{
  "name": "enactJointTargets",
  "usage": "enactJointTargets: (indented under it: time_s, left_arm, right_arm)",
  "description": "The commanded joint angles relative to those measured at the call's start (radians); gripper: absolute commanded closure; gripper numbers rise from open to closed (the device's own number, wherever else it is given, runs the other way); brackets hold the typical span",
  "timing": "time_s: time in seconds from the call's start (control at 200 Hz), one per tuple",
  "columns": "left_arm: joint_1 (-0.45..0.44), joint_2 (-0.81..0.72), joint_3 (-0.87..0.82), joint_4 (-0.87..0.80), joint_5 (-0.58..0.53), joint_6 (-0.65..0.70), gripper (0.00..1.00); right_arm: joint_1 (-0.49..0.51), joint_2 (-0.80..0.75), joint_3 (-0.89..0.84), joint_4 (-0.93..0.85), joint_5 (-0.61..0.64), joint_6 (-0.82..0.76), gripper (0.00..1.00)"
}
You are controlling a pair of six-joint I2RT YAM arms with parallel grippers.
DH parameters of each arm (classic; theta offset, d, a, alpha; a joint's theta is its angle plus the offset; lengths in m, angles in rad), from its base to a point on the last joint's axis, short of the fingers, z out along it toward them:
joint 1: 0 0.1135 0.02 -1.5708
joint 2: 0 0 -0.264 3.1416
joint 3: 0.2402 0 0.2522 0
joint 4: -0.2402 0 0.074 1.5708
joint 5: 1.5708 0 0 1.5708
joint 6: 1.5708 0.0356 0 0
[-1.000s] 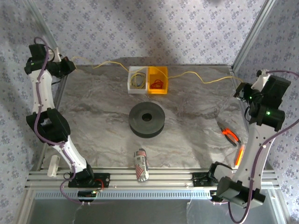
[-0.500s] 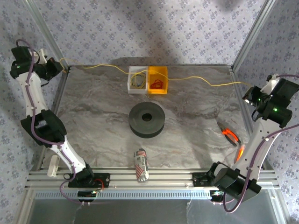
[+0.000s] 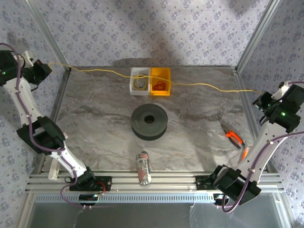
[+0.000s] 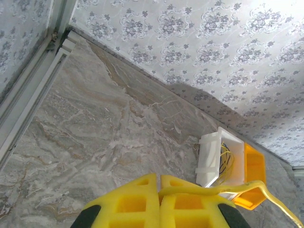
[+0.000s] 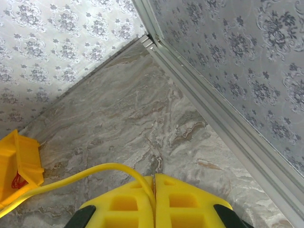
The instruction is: Wrap the cables
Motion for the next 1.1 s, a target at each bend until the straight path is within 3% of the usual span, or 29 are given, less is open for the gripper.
enactJointTargets:
  time_s: [0.0, 0.1, 0.18, 0.34, 0.475, 0.61, 0.805, 1.004, 1.074, 1.084, 1.094]
  left_arm:
    - [0.082, 0.001, 0.048, 0.078, -0.110, -0.046, 1.00]
    - [0.060, 0.002, 0.055, 0.064, -0.093, -0.038, 1.00]
    - [-0.005, -0.010, 0.054, 0.027, -0.134, 0.008, 1.00]
    - [-0.211, -0.052, 0.022, -0.019, -0.206, 0.075, 1.00]
    - [-0.338, -0.090, -0.017, -0.003, -0.221, 0.069, 1.00]
    - [-0.435, -0.092, 0.000, 0.003, -0.214, 0.048, 1.00]
    - [-0.565, -0.086, 0.056, -0.007, -0.255, 0.042, 1.00]
    - [-0.591, -0.083, 0.147, -0.041, -0.285, 0.032, 1.00]
    - [-0.592, -0.083, 0.185, -0.056, -0.292, 0.031, 1.00]
    - [-0.592, -0.083, 0.189, -0.058, -0.293, 0.031, 1.00]
    - [-0.593, -0.083, 0.193, -0.060, -0.293, 0.031, 1.00]
  right_arm:
    - [-0.067, 0.005, -0.002, 0.053, 0.161, 0.038, 1.00]
    - [-0.059, -0.008, 0.012, 0.088, 0.095, 0.054, 1.00]
    - [0.020, -0.033, 0.027, 0.098, 0.067, 0.079, 1.00]
    - [0.335, -0.044, 0.060, 0.109, 0.162, 0.114, 1.00]
    - [0.644, 0.010, 0.053, 0.152, 0.322, 0.144, 1.00]
    - [0.840, 0.113, 0.044, 0.190, 0.466, 0.156, 1.00]
    - [0.887, 0.260, 0.059, 0.195, 0.608, 0.174, 1.00]
    - [0.878, 0.364, 0.088, 0.187, 0.693, 0.203, 1.00]
    - [0.878, 0.383, 0.100, 0.176, 0.704, 0.209, 0.76]
    - [0.879, 0.384, 0.100, 0.176, 0.704, 0.209, 0.76]
    - [0.879, 0.385, 0.102, 0.175, 0.704, 0.208, 0.68]
